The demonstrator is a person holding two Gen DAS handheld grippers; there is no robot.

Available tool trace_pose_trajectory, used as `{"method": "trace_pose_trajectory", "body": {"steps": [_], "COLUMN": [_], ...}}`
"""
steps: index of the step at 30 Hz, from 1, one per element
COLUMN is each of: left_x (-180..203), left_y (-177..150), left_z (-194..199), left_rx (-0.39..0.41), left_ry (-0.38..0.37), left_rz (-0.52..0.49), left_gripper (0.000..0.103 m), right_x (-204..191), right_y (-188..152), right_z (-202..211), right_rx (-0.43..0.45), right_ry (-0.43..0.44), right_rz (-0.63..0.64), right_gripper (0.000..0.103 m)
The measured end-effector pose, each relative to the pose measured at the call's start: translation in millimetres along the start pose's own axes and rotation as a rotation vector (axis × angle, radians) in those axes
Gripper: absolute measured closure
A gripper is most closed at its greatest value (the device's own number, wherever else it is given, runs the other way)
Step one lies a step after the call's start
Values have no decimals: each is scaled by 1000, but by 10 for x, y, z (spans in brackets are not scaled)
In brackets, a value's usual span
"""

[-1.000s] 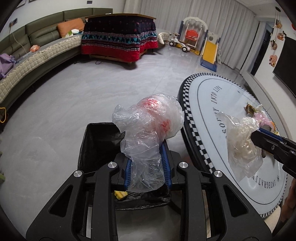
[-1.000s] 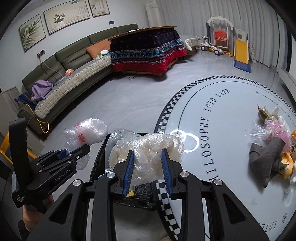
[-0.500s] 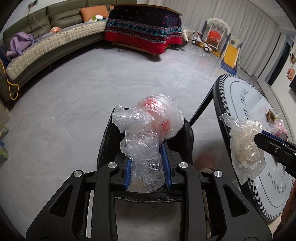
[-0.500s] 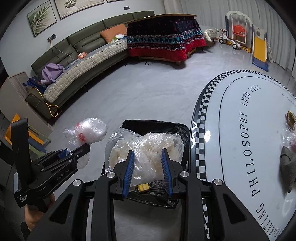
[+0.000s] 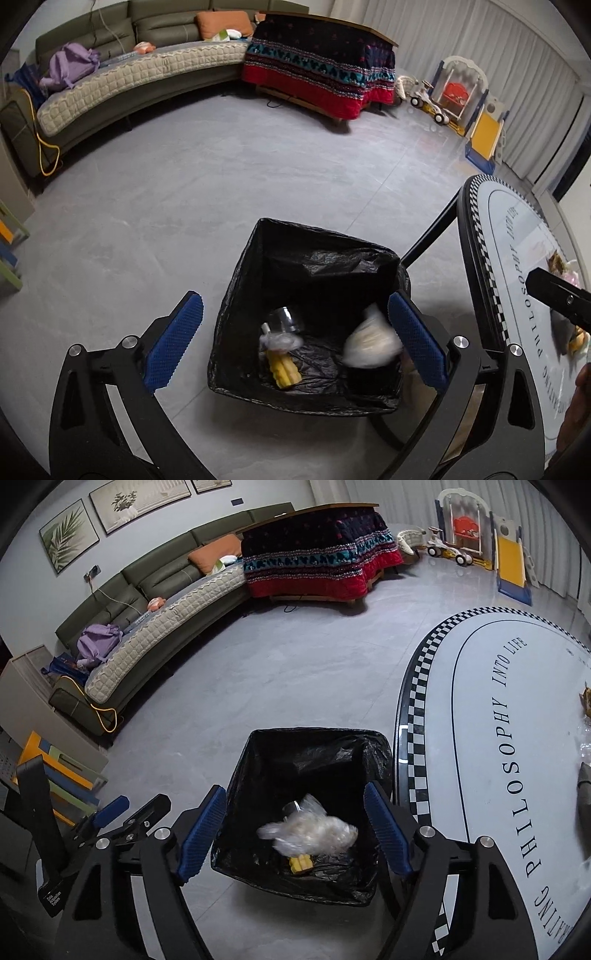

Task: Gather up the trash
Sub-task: 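Carry both plastic bags over the bin and open both tools to drop them, then move both tools back over the remaining trash on the table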

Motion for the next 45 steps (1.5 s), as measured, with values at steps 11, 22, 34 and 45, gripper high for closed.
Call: {"method": "trace_pose_trajectory", "body": {"steps": [11, 22, 34, 45], "left_x": [112, 760, 1621, 2666], "left_y": [6, 31, 5, -198], "left_z": [34, 83, 126, 128], "left_rx": [-12, -11, -34, -70], "left_ry": [-8, -67, -157, -253], "left_rz": [-25, -135, -246, -407], "left_gripper": [6, 6, 6, 6], "right_x": [113, 584, 1262, 2185], "right_y": [0, 51, 54, 20], "right_z": [102, 423, 805, 1268], "right_rx": [8, 60, 115, 151], "right_ry": [15, -21, -54, -163], "right_rz": [-19, -69, -164, -260], "right_gripper": [25, 22, 17, 17]}}
Point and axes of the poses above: each gripper's, at about its wrist camera, not at the fingertips, and z roughly against the way its jaws point, x to its right, y to its top, the point moved 8 cm from there along -z, roughly the way its jaws point, and after that the axes turned 1 degree about -z, right-handed, at the moved point
